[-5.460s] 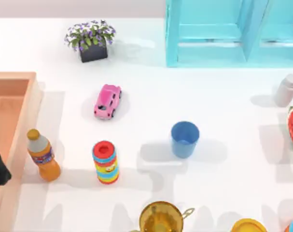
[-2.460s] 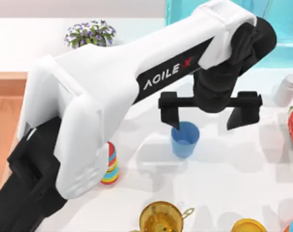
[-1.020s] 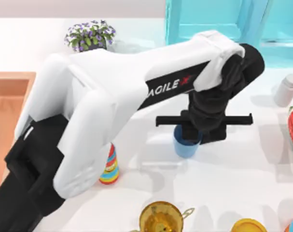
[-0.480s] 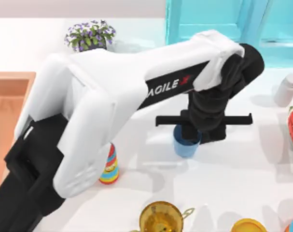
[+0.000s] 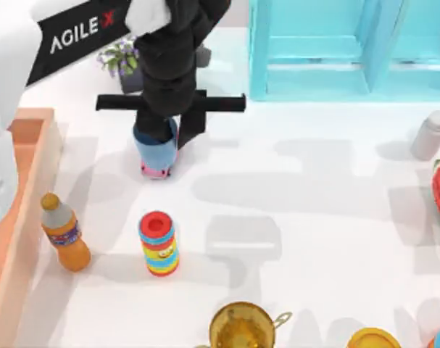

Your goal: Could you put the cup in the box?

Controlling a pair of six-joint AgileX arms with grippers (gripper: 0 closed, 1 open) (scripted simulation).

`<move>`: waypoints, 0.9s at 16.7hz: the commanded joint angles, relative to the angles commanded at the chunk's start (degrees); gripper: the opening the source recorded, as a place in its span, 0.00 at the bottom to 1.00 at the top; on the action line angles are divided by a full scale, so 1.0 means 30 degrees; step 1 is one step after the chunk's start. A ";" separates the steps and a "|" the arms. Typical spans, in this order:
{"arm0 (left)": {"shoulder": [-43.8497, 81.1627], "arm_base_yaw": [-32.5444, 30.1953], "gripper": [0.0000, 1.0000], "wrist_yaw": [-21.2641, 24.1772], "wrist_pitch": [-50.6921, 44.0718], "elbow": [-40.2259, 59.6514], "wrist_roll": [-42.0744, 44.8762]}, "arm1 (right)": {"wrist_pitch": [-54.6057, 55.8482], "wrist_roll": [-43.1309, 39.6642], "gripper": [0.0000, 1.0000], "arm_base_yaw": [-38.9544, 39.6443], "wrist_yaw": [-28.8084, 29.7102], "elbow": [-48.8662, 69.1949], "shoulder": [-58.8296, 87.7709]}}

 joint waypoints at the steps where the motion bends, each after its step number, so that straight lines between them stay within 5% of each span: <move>1: -0.1047 0.1567 0.00 0.0090 -0.0202 -0.0814 0.1517 | 0.0000 0.0000 1.00 0.0000 0.0000 0.0000 0.0000; 8: -0.8003 1.1464 0.00 0.0608 -0.1584 -0.6568 1.1160 | 0.0000 0.0000 1.00 0.0000 0.0000 0.0000 0.0000; 15: -0.9674 1.3279 0.00 0.0688 -0.1924 -0.8050 1.2967 | 0.0000 0.0000 1.00 0.0000 0.0000 0.0000 0.0000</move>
